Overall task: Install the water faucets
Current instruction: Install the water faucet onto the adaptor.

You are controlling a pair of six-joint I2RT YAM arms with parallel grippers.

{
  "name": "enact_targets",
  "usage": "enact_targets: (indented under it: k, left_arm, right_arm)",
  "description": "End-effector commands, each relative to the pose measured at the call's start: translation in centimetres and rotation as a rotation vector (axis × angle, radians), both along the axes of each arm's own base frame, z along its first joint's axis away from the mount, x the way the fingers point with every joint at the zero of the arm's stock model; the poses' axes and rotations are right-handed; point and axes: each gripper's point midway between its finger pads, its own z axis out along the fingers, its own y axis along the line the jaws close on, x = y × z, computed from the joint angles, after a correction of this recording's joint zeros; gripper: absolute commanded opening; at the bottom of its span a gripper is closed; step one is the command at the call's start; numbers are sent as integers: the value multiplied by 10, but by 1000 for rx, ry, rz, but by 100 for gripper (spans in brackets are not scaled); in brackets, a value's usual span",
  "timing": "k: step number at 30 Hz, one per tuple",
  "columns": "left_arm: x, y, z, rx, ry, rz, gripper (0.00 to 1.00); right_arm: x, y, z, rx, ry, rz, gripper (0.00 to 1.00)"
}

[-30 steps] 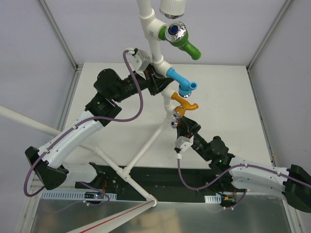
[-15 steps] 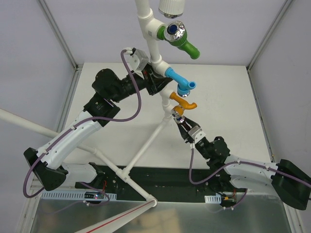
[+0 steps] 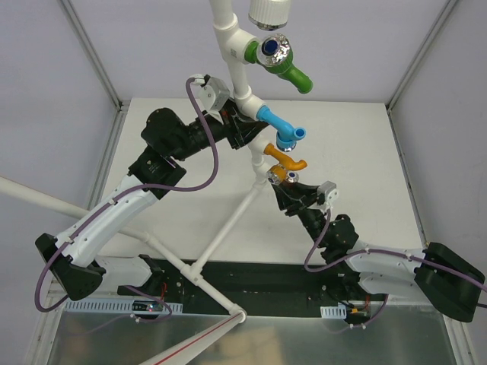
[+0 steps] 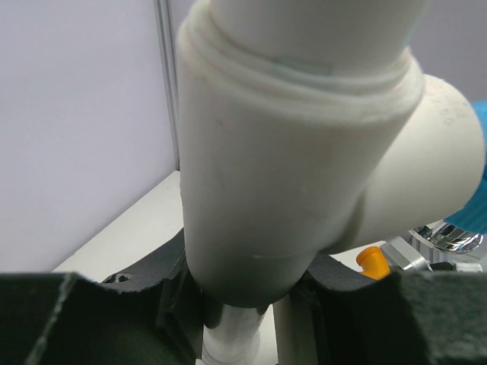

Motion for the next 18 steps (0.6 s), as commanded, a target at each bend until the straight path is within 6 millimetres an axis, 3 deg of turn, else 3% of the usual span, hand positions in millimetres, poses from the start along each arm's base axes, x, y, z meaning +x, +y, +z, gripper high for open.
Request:
enact_targets:
  k: [1, 12, 18]
  left_arm:
    - [-93, 26, 103, -305, -37, -282, 0]
    - [-89, 27, 102, -310, -29, -277, 0]
    - [-88, 26, 100, -311, -23, -278, 0]
  right_arm:
    - [-11, 6, 20, 340, 181, 131, 0]
    - [-4, -8, 32, 745, 512, 143, 0]
    - [-4, -9, 40, 794, 634, 136, 0]
